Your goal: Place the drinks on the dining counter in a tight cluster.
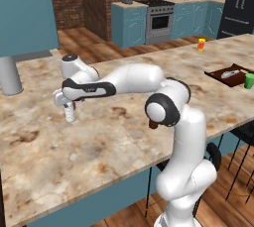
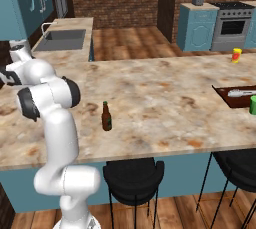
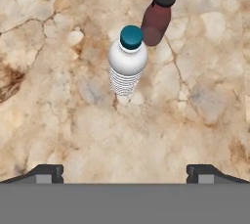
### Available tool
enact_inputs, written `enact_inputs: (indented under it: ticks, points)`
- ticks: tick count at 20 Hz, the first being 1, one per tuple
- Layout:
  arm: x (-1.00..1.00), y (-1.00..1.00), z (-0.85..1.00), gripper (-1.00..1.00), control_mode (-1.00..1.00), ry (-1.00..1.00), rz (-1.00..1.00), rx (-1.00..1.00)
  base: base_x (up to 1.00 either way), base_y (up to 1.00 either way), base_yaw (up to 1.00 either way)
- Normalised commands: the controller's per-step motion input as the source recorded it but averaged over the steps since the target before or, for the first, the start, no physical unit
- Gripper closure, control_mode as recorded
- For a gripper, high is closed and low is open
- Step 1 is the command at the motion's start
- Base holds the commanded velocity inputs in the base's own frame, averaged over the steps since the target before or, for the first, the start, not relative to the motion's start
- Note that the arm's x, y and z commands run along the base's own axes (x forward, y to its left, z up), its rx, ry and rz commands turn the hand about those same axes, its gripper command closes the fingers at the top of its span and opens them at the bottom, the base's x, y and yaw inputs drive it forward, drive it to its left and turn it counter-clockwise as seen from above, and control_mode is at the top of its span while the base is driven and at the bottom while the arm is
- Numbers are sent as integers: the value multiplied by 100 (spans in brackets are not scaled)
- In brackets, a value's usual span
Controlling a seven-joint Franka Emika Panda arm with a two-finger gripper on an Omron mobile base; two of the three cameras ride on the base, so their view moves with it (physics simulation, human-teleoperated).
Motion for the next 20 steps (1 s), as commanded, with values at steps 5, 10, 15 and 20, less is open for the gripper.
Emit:
enact_inputs:
  ticks: [5, 10, 15, 20]
  points:
    - [34, 0, -16, -100, -100, 0, 0, 2, 0, 0, 0]
    - [28, 4, -17, -100, -100, 0, 0, 3, 0, 0, 0]
    - [19, 2, -8, -100, -100, 0, 0, 3, 0, 0, 0]
    - [12, 0, -1, -100, -100, -1, 0, 4, 0, 0, 0]
